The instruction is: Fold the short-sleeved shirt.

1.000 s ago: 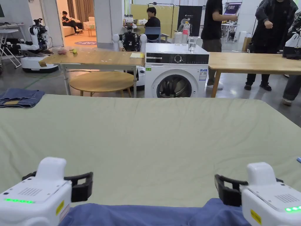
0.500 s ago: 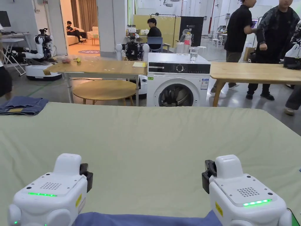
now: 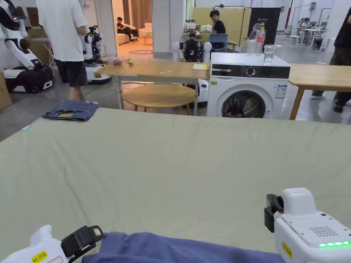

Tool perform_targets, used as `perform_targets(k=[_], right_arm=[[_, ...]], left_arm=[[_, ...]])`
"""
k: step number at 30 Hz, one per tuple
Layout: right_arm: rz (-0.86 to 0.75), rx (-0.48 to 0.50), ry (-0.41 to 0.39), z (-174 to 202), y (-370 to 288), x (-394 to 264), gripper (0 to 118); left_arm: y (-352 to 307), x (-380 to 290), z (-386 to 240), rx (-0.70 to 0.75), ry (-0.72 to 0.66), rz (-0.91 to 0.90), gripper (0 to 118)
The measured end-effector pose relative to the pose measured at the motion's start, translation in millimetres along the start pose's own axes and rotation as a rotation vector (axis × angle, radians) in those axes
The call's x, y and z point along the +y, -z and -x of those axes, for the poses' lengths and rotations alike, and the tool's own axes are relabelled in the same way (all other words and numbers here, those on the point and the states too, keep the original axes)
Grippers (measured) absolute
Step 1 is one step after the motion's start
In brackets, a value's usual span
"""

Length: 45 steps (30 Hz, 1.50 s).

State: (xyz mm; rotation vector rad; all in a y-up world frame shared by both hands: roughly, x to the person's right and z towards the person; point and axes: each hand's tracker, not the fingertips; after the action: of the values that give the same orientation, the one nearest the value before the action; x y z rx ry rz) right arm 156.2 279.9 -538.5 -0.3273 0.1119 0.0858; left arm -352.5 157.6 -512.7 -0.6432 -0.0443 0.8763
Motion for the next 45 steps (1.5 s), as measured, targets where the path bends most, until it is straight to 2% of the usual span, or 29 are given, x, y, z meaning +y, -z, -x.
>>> perform_targets(k=[3, 5, 7, 8, 9, 10, 11, 13, 15, 18, 22, 24, 26, 28, 31, 35, 36, 38, 39, 41, 42, 45], right_arm=[[0.003, 0.012, 0.002, 3, 0, -2, 0], [0.004, 0.014, 0.004, 2, 0, -1, 0], [0.008, 0.015, 0.011, 1, 0, -3, 0], [0.009, 0.015, 0.015, -1, 0, -4, 0], [0.010, 0.014, 0.017, -2, 0, -4, 0], [0.012, 0.012, 0.017, -2, 0, -5, 0], [0.014, 0.009, 0.017, -3, 0, -7, 0], [0.019, 0.006, 0.018, -6, -1, -8, 0], [0.023, -0.003, 0.015, -8, -2, -11, 0], [0.031, -0.011, 0.016, -15, -3, -13, 0], [0.038, -0.022, 0.018, -21, -5, -16, 0], [0.038, -0.025, 0.019, -23, -6, -18, 0], [0.039, -0.027, 0.023, -25, -7, -19, 0], [0.038, -0.031, 0.024, -25, -9, -20, 0], [0.041, -0.037, 0.030, -28, -10, -22, 0], [0.046, -0.045, 0.047, -34, -15, -29, 0], [0.048, -0.047, 0.047, -35, -16, -30, 0], [0.051, -0.053, 0.046, -38, -18, -33, 0], [0.052, -0.053, 0.049, -39, -21, -34, 0], [0.056, -0.052, 0.053, -41, -22, -35, 0], [0.057, -0.052, 0.052, -41, -23, -36, 0], [0.057, -0.047, 0.054, -42, -24, -36, 0]], left_arm=[[20, -11, 22, -0.095, -0.145, 0.130, 117], [34, -21, 28, -0.271, -0.215, 0.160, 117], [44, -22, 27, -0.382, -0.304, 0.206, 115], [50, -27, 22, -0.446, -0.364, 0.246, 107], [58, -31, 17, -0.458, -0.378, 0.272, 70], [62, -35, 9, -0.406, -0.336, 0.250, 29], [66, -38, 4, -0.323, -0.275, 0.242, 8], [72, -48, -8, -0.164, -0.187, 0.232, 7], [68, -47, -11, -0.213, -0.194, 0.156, 6], [56, -29, -15, -0.122, -0.108, 0.045, 6], [43, -3, -34, 0.106, 0.225, 0.019, 6], [31, 1, -53, 0.162, 0.341, -0.038, 6], [24, -9, -87, 0.159, 0.528, -0.071, 6], [22, -36, -130, 0.210, 0.823, -0.103, 6], [31, -88, -183, 0.165, 1.078, -0.093, 6], [68, -165, -218, 0.154, 1.295, 0.035, 6], [79, -178, -217, 0.193, 1.313, 0.065, 6], [97, -192, -212, 0.203, 1.268, 0.095, 8], [101, -191, -207, 0.204, 1.211, 0.106, 27], [101, -188, -206, 0.178, 1.178, 0.144, 87], [94, -185, -210, 0.159, 1.165, 0.136, 106], [62, -165, -226, 0.011, 1.042, 0.063, 107]])
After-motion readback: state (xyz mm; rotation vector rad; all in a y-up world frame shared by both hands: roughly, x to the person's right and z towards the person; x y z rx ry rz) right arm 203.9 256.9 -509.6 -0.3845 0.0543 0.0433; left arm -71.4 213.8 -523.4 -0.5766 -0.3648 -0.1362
